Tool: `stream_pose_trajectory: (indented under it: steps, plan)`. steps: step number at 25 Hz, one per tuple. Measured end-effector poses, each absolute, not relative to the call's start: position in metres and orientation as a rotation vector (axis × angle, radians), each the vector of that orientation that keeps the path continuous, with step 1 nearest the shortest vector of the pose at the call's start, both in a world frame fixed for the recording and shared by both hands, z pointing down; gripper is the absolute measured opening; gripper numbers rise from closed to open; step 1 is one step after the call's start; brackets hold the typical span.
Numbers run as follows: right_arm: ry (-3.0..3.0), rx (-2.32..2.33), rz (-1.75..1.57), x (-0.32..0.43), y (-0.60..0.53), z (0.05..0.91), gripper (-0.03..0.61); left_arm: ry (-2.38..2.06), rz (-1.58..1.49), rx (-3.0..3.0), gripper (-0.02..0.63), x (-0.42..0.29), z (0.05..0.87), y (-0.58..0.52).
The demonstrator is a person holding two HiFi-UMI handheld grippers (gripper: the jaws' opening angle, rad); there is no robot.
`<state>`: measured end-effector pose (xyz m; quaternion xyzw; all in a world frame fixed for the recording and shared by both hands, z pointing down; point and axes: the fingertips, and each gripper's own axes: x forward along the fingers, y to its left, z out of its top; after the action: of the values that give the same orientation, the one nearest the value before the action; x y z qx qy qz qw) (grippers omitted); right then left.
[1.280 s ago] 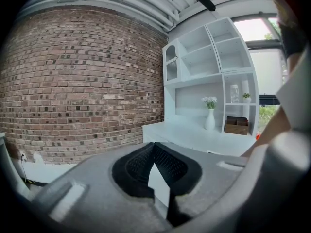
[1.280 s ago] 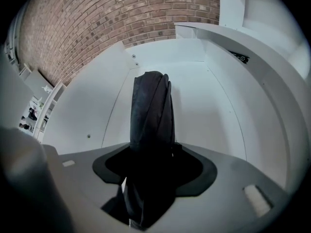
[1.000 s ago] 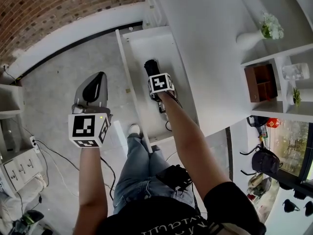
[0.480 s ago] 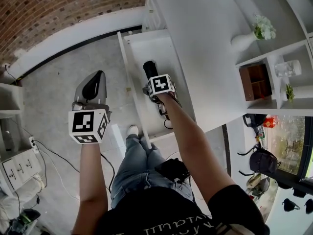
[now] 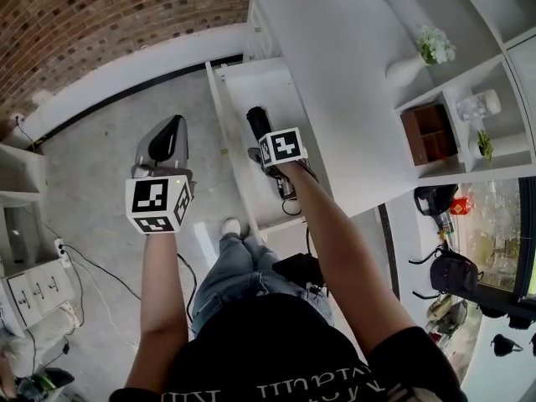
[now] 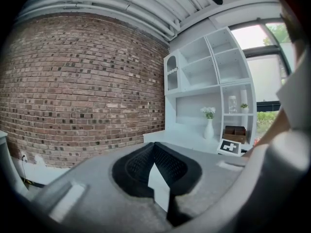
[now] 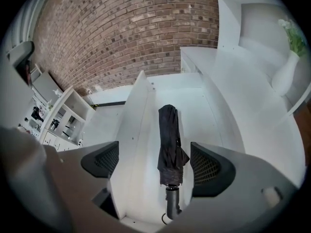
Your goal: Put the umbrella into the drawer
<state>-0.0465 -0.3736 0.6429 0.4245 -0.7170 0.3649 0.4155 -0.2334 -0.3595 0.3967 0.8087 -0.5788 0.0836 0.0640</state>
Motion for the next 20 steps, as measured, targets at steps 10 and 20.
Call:
stream_pose_trajectory:
  steps: [10, 20]
  plan:
    - [-1.884, 1.068, 0.91, -0.047, -0.36, 0.593, 0.459, -1.751, 0.177, 2.485, -0.005, -0.221, 0.372, -0.351]
    - [-2.025, 1.121, 0.89, -0.035, -0.353, 0.533, 0.433, -1.779, 0.123, 2.549, -0.005, -0.211, 0.341, -0.354]
